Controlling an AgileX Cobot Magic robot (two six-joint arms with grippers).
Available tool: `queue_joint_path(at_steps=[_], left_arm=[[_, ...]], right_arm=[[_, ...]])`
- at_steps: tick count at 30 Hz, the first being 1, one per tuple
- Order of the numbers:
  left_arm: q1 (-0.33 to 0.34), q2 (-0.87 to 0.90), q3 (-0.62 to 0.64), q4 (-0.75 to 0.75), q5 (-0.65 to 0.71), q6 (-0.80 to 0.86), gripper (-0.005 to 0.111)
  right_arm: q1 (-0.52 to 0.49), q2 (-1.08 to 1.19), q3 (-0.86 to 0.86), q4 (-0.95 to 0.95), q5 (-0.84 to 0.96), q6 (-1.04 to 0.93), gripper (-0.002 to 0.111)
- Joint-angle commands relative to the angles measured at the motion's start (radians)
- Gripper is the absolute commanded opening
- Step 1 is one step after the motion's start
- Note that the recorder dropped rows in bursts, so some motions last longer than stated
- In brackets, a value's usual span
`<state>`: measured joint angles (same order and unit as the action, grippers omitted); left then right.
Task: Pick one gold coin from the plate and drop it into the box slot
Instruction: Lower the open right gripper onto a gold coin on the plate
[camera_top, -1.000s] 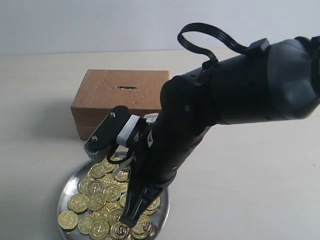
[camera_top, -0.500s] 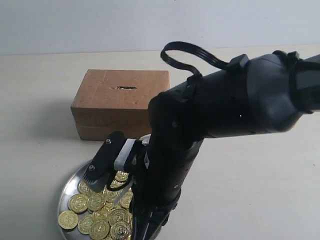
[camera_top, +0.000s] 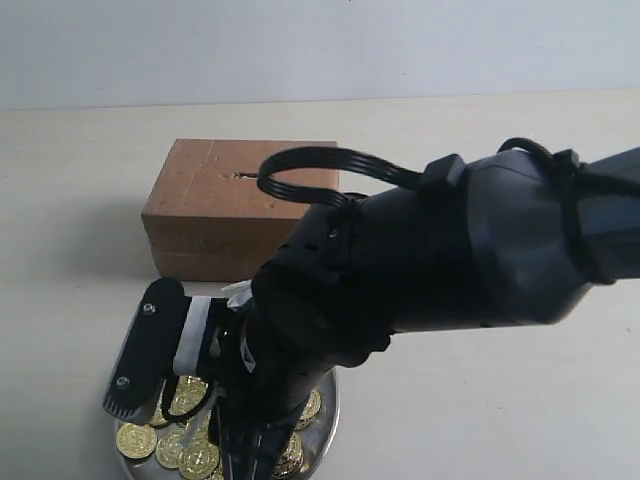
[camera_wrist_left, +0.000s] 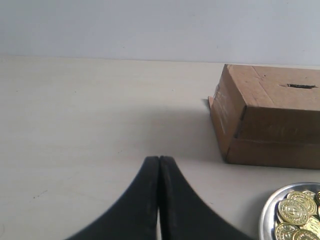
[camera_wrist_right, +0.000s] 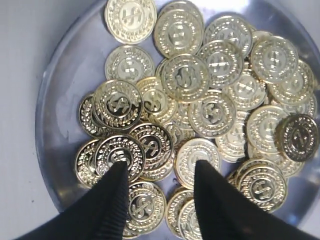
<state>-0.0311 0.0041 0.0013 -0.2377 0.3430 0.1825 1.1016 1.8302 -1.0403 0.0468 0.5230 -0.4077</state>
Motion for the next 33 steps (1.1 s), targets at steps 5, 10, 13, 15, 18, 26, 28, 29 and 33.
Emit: queue_joint_path(at_steps=[5, 10, 13, 15, 18, 26, 28, 29, 33], left_arm=[[0.004, -0.004, -0.001, -0.009, -0.005, -0.001, 0.000], [0.004, -0.004, -0.001, -0.009, -0.005, -0.001, 0.000], [0.004, -0.004, -0.001, -0.009, -0.005, -0.003, 0.000], [0.004, -0.004, -0.001, -0.009, -0.005, -0.003, 0.000], [0.004, -0.004, -0.001, -0.009, -0.005, -0.003, 0.000], [0.004, -0.004, -0.001, -0.009, -0.005, -0.003, 0.000], [0.004, -0.004, -0.001, -0.009, -0.005, -0.003, 0.000], [0.004, -0.004, -0.001, -0.009, -0.005, -0.003, 0.000], [0.004, -0.004, -0.001, -0.009, -0.005, -0.003, 0.000]], right_arm=[[0.000, -0.002, -0.004, 0.056, -0.002, 0.422, 0.042], [-0.002, -0.002, -0.003, 0.051, 0.053, 0.500, 0.042], [-0.009, 0.002, -0.003, 0.051, 0.087, 0.534, 0.042], [-0.011, 0.012, -0.003, 0.051, 0.089, 0.547, 0.042], [-0.026, 0.034, -0.003, 0.084, 0.094, 0.553, 0.042], [-0.045, 0.080, -0.003, 0.153, 0.078, 0.578, 0.042], [-0.045, 0.080, -0.003, 0.136, 0.078, 0.578, 0.042], [-0.045, 0.080, -0.003, 0.123, 0.078, 0.580, 0.042], [-0.045, 0.080, -0.003, 0.087, 0.078, 0.595, 0.042]])
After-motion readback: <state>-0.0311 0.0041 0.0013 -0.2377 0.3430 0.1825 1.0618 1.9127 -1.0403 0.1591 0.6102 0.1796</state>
